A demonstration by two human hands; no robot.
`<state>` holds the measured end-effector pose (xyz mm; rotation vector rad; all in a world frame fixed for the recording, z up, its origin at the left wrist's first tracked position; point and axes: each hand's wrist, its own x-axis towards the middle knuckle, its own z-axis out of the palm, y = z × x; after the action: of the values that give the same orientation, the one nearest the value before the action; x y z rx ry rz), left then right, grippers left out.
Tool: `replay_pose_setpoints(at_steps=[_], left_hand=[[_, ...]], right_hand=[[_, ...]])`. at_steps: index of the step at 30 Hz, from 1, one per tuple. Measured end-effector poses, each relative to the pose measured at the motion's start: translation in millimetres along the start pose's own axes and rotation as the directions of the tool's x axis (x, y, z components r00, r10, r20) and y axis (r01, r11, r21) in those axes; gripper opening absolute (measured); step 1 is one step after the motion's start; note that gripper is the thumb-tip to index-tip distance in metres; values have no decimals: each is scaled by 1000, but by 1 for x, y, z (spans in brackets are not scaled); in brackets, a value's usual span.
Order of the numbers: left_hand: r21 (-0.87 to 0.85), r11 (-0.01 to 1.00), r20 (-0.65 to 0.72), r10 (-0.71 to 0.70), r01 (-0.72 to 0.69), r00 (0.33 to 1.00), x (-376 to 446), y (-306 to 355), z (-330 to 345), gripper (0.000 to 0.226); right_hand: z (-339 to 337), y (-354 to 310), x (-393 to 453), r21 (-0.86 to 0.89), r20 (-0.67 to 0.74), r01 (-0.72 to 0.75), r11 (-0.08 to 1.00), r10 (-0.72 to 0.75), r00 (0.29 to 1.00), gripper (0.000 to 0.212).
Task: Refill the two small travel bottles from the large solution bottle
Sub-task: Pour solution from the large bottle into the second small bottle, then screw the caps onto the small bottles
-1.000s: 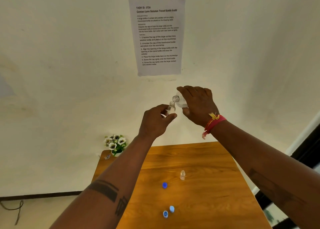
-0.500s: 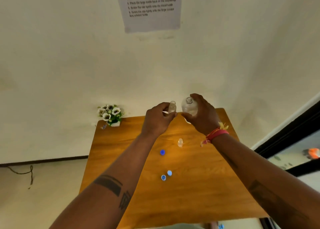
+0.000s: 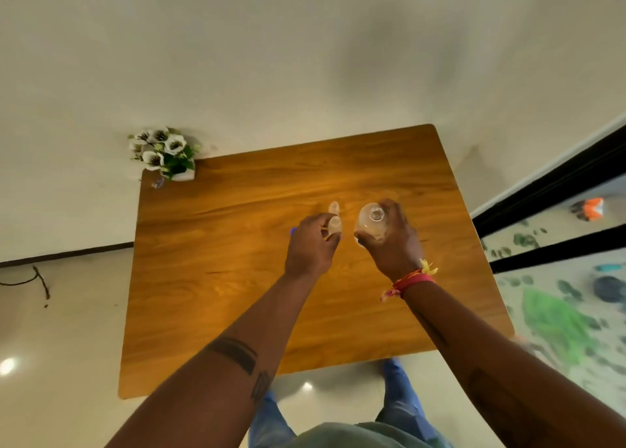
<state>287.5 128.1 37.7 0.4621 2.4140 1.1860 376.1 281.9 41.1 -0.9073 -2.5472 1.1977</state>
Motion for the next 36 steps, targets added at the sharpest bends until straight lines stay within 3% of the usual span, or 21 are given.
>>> replay_pose_setpoints(at_steps=[8, 18, 24, 26, 28, 31, 36], left_hand=[[29, 993, 30, -116, 115, 993, 0, -43, 56, 35], [31, 983, 3, -183, 183, 983, 7, -70, 88, 36], [-4, 983, -3, -182, 182, 983, 11, -71, 93, 39], [-1, 980, -1, -201, 201, 980, 10, -70, 92, 47], [6, 975, -6, -220, 220, 975, 9, -67, 90, 61], [47, 971, -16, -233, 233, 972, 2, -63, 83, 71], [43, 966, -32, -253, 254, 967, -24, -63, 60, 67]], right_hand=[[17, 46, 0, -41, -2, -103, 994, 103, 995, 72], [31, 61, 4, -46, 6, -84, 995, 85, 996, 74], [30, 75, -8, -45, 80, -203, 978, 206, 975, 118], [32, 78, -19, -54, 100, -267, 962, 271, 957, 124], [34, 78, -31, -53, 96, -317, 947, 321, 942, 119], [40, 68, -49, 1, 47, -407, 913, 406, 913, 92], [63, 56, -69, 31, 130, -467, 883, 460, 878, 49]])
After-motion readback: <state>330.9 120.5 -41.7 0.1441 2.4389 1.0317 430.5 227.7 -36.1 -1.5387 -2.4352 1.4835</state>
